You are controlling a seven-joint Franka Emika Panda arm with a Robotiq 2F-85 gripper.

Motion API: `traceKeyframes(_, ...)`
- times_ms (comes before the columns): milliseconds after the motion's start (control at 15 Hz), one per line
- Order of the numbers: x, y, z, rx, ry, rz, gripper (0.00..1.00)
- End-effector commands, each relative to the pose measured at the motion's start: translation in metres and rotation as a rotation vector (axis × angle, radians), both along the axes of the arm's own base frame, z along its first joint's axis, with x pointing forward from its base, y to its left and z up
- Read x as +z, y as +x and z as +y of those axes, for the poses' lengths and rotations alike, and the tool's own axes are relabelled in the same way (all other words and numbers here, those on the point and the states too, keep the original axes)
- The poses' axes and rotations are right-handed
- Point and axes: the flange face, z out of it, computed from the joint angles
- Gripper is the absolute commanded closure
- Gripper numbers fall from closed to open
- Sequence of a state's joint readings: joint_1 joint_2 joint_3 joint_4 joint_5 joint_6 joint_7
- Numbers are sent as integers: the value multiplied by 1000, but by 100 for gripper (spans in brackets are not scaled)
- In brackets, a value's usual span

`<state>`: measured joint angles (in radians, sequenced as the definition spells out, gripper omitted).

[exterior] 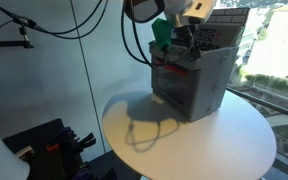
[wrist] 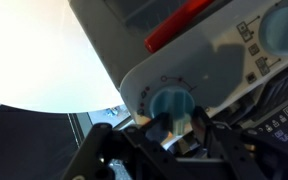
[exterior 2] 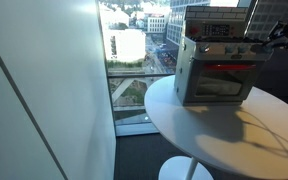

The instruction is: Turn the rightmost gray knob to the right

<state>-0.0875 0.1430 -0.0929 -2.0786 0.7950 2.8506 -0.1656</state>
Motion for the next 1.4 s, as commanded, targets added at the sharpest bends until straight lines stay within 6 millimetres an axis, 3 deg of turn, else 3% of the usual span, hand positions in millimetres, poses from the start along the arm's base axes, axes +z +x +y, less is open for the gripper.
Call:
traceKeyframes(0,3,7,7,11,2,-21,89)
traceKeyframes(1333,-6,-7,0,-217,268,-138,90)
